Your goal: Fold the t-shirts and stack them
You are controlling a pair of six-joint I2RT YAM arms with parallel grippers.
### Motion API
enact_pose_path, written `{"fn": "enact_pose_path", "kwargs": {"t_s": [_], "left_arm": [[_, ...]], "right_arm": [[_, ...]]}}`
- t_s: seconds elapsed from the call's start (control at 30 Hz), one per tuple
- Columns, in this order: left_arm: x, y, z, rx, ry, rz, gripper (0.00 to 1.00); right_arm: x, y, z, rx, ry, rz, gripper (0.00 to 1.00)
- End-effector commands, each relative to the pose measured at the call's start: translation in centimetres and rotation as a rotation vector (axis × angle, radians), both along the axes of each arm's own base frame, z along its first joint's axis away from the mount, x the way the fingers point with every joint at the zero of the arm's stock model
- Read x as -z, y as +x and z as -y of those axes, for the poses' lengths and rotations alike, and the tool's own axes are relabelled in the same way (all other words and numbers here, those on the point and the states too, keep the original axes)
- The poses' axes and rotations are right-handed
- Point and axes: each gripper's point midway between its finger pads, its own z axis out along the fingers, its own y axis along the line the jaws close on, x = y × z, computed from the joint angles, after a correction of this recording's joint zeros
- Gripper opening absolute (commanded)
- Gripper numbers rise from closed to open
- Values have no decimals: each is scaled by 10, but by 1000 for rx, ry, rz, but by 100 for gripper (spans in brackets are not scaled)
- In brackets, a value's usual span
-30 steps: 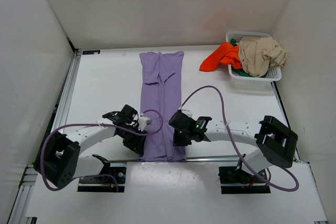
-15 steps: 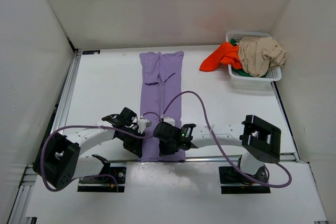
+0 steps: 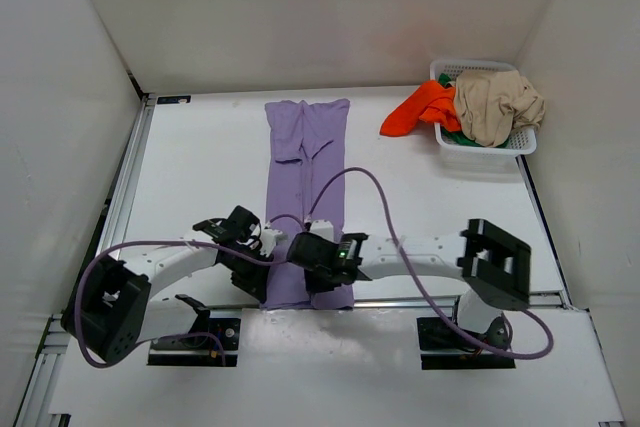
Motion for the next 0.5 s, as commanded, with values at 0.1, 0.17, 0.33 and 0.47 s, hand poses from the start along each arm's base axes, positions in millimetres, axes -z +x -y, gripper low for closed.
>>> {"fn": "enact_pose_path", "kwargs": {"t_s": [0.1, 0.17, 0.33, 0.47], "left_arm": [[4, -2, -13, 14, 61, 17, 11], [3, -1, -13, 13, 57, 25, 11], [3, -1, -13, 13, 57, 25, 11], [3, -1, -13, 13, 57, 25, 11]], "right_arm": [[-36, -2, 45, 73, 65, 41, 49], [-31, -9, 57, 91, 61, -5, 53], [4, -29, 87, 147, -13, -119, 58], [11, -28, 92, 216, -4, -141, 64]]}}
